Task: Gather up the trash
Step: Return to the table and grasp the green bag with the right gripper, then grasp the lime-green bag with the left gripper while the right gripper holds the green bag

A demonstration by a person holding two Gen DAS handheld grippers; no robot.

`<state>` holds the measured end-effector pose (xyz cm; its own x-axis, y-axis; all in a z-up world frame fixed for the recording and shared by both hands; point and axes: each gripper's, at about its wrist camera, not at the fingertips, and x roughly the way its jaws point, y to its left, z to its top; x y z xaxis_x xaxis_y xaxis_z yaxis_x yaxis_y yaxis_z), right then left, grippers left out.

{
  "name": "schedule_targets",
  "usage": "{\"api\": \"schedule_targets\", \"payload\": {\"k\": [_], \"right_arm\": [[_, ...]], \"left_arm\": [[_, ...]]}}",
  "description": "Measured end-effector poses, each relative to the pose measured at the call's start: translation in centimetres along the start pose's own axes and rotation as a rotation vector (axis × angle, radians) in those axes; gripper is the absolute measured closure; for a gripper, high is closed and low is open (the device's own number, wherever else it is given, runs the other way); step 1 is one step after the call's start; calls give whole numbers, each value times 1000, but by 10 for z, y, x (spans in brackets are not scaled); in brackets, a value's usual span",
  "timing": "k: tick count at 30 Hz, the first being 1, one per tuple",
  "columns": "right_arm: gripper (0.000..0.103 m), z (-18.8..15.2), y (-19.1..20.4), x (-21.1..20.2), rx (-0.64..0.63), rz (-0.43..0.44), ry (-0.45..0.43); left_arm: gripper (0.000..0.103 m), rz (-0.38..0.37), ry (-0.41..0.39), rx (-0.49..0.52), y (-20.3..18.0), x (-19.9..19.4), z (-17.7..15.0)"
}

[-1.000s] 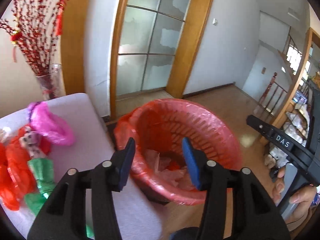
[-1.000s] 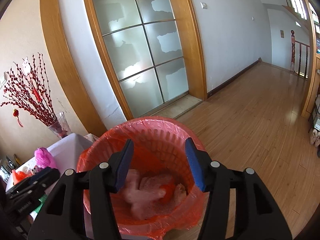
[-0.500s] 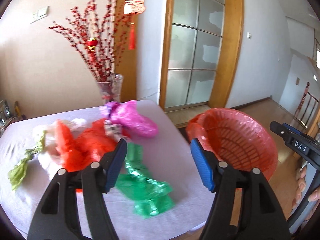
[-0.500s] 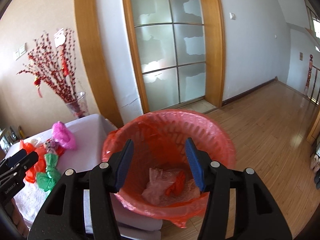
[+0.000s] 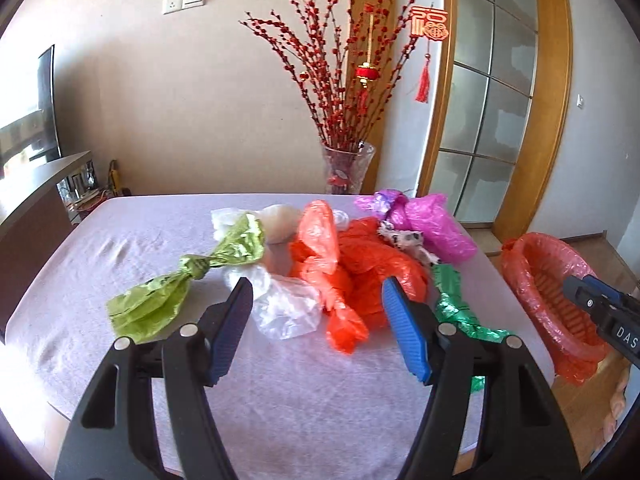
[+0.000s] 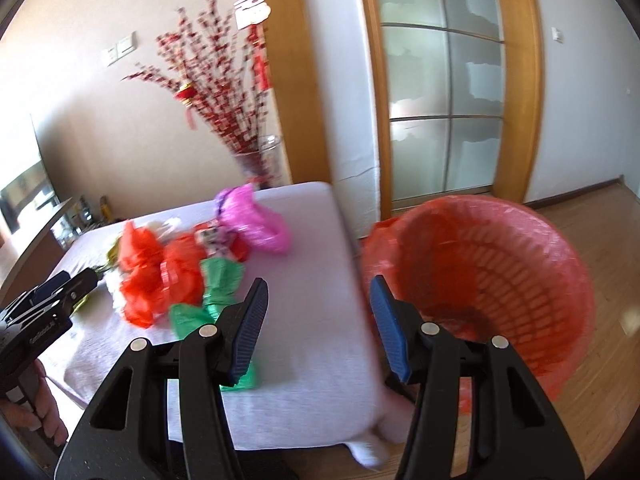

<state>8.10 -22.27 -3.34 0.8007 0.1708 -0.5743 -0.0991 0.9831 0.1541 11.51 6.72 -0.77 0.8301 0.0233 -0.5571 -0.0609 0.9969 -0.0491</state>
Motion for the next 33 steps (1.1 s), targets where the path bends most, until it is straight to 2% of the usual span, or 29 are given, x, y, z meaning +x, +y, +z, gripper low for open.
{"api": "schedule_targets", "payload": {"k": [8, 21, 23, 26, 27, 29, 33], "right_arm": [[49, -13, 48, 31, -73, 52, 78], [52, -26, 62, 73, -93, 5, 169], [56, -30, 63, 78, -97, 2, 191], [71, -35, 64, 84, -101, -2, 207], [80, -36, 66, 83, -116, -14, 204], [84, -37, 67, 82, -114, -10, 202], [84, -37, 57, 77, -84, -8, 198]], "left_arm": [[37, 63, 4, -56, 45, -2, -4], [37, 97, 33, -113, 83, 9, -9], [37, 100, 41, -122, 86, 11, -10], [37, 106, 54, -133, 92, 15, -12], [37, 108, 58, -137, 93, 16, -12], [37, 110, 67, -145, 97, 19, -13], [37, 110, 95, -157, 109, 30, -9]]}}
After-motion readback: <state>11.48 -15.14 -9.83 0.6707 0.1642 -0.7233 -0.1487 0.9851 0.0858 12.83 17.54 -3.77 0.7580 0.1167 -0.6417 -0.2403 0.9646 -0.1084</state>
